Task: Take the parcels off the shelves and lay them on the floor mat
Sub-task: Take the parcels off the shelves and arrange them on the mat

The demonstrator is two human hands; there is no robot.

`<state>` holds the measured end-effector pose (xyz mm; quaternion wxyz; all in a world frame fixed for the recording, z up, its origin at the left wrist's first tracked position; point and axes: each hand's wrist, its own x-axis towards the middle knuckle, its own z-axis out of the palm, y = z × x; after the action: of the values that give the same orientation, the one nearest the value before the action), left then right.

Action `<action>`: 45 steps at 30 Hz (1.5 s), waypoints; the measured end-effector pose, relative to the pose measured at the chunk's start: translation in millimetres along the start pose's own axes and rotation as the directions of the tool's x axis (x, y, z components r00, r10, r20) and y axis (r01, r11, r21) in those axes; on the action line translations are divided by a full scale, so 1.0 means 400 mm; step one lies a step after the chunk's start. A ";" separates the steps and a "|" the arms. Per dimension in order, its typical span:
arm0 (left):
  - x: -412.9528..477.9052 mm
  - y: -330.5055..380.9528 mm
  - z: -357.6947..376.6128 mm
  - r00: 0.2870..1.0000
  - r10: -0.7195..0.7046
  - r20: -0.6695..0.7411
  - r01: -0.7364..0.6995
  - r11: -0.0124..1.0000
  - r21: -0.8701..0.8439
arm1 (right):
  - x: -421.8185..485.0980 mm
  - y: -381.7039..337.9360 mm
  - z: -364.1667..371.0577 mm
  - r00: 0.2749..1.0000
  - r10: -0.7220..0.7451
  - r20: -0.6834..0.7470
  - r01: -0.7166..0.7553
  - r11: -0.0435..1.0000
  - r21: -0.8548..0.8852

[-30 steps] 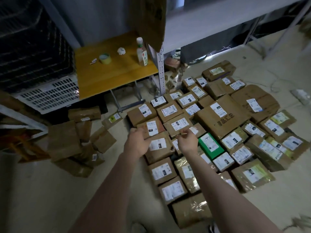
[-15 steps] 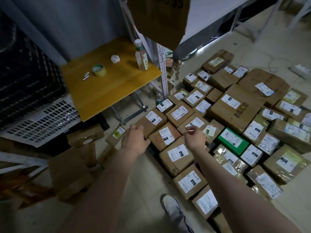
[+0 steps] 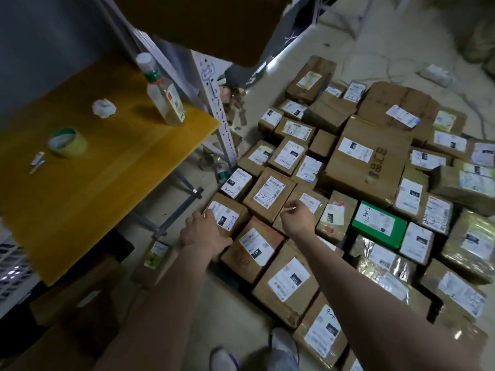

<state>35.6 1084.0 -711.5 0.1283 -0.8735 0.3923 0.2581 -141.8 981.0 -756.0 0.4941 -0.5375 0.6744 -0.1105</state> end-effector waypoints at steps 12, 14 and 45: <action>0.405 -0.031 0.315 0.989 0.001 0.146 -0.013 0.997 0.078 | 0.296 0.151 0.234 0.990 0.083 -0.110 -0.072 0.993 0.096; 0.453 -0.037 0.369 0.987 -0.025 0.156 0.015 0.998 0.066 | 0.326 0.196 0.263 0.986 0.092 -0.136 -0.078 0.991 0.104; 0.815 -0.009 0.451 0.954 0.136 -0.267 -0.161 0.984 -0.073 | 0.670 0.255 0.404 0.823 -0.472 -0.315 0.412 0.879 -0.240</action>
<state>157.3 961.4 -1041.7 0.0146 -0.8729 0.4578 0.1678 -59.9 859.8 -1050.7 0.2758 -0.6875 0.6173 -0.2651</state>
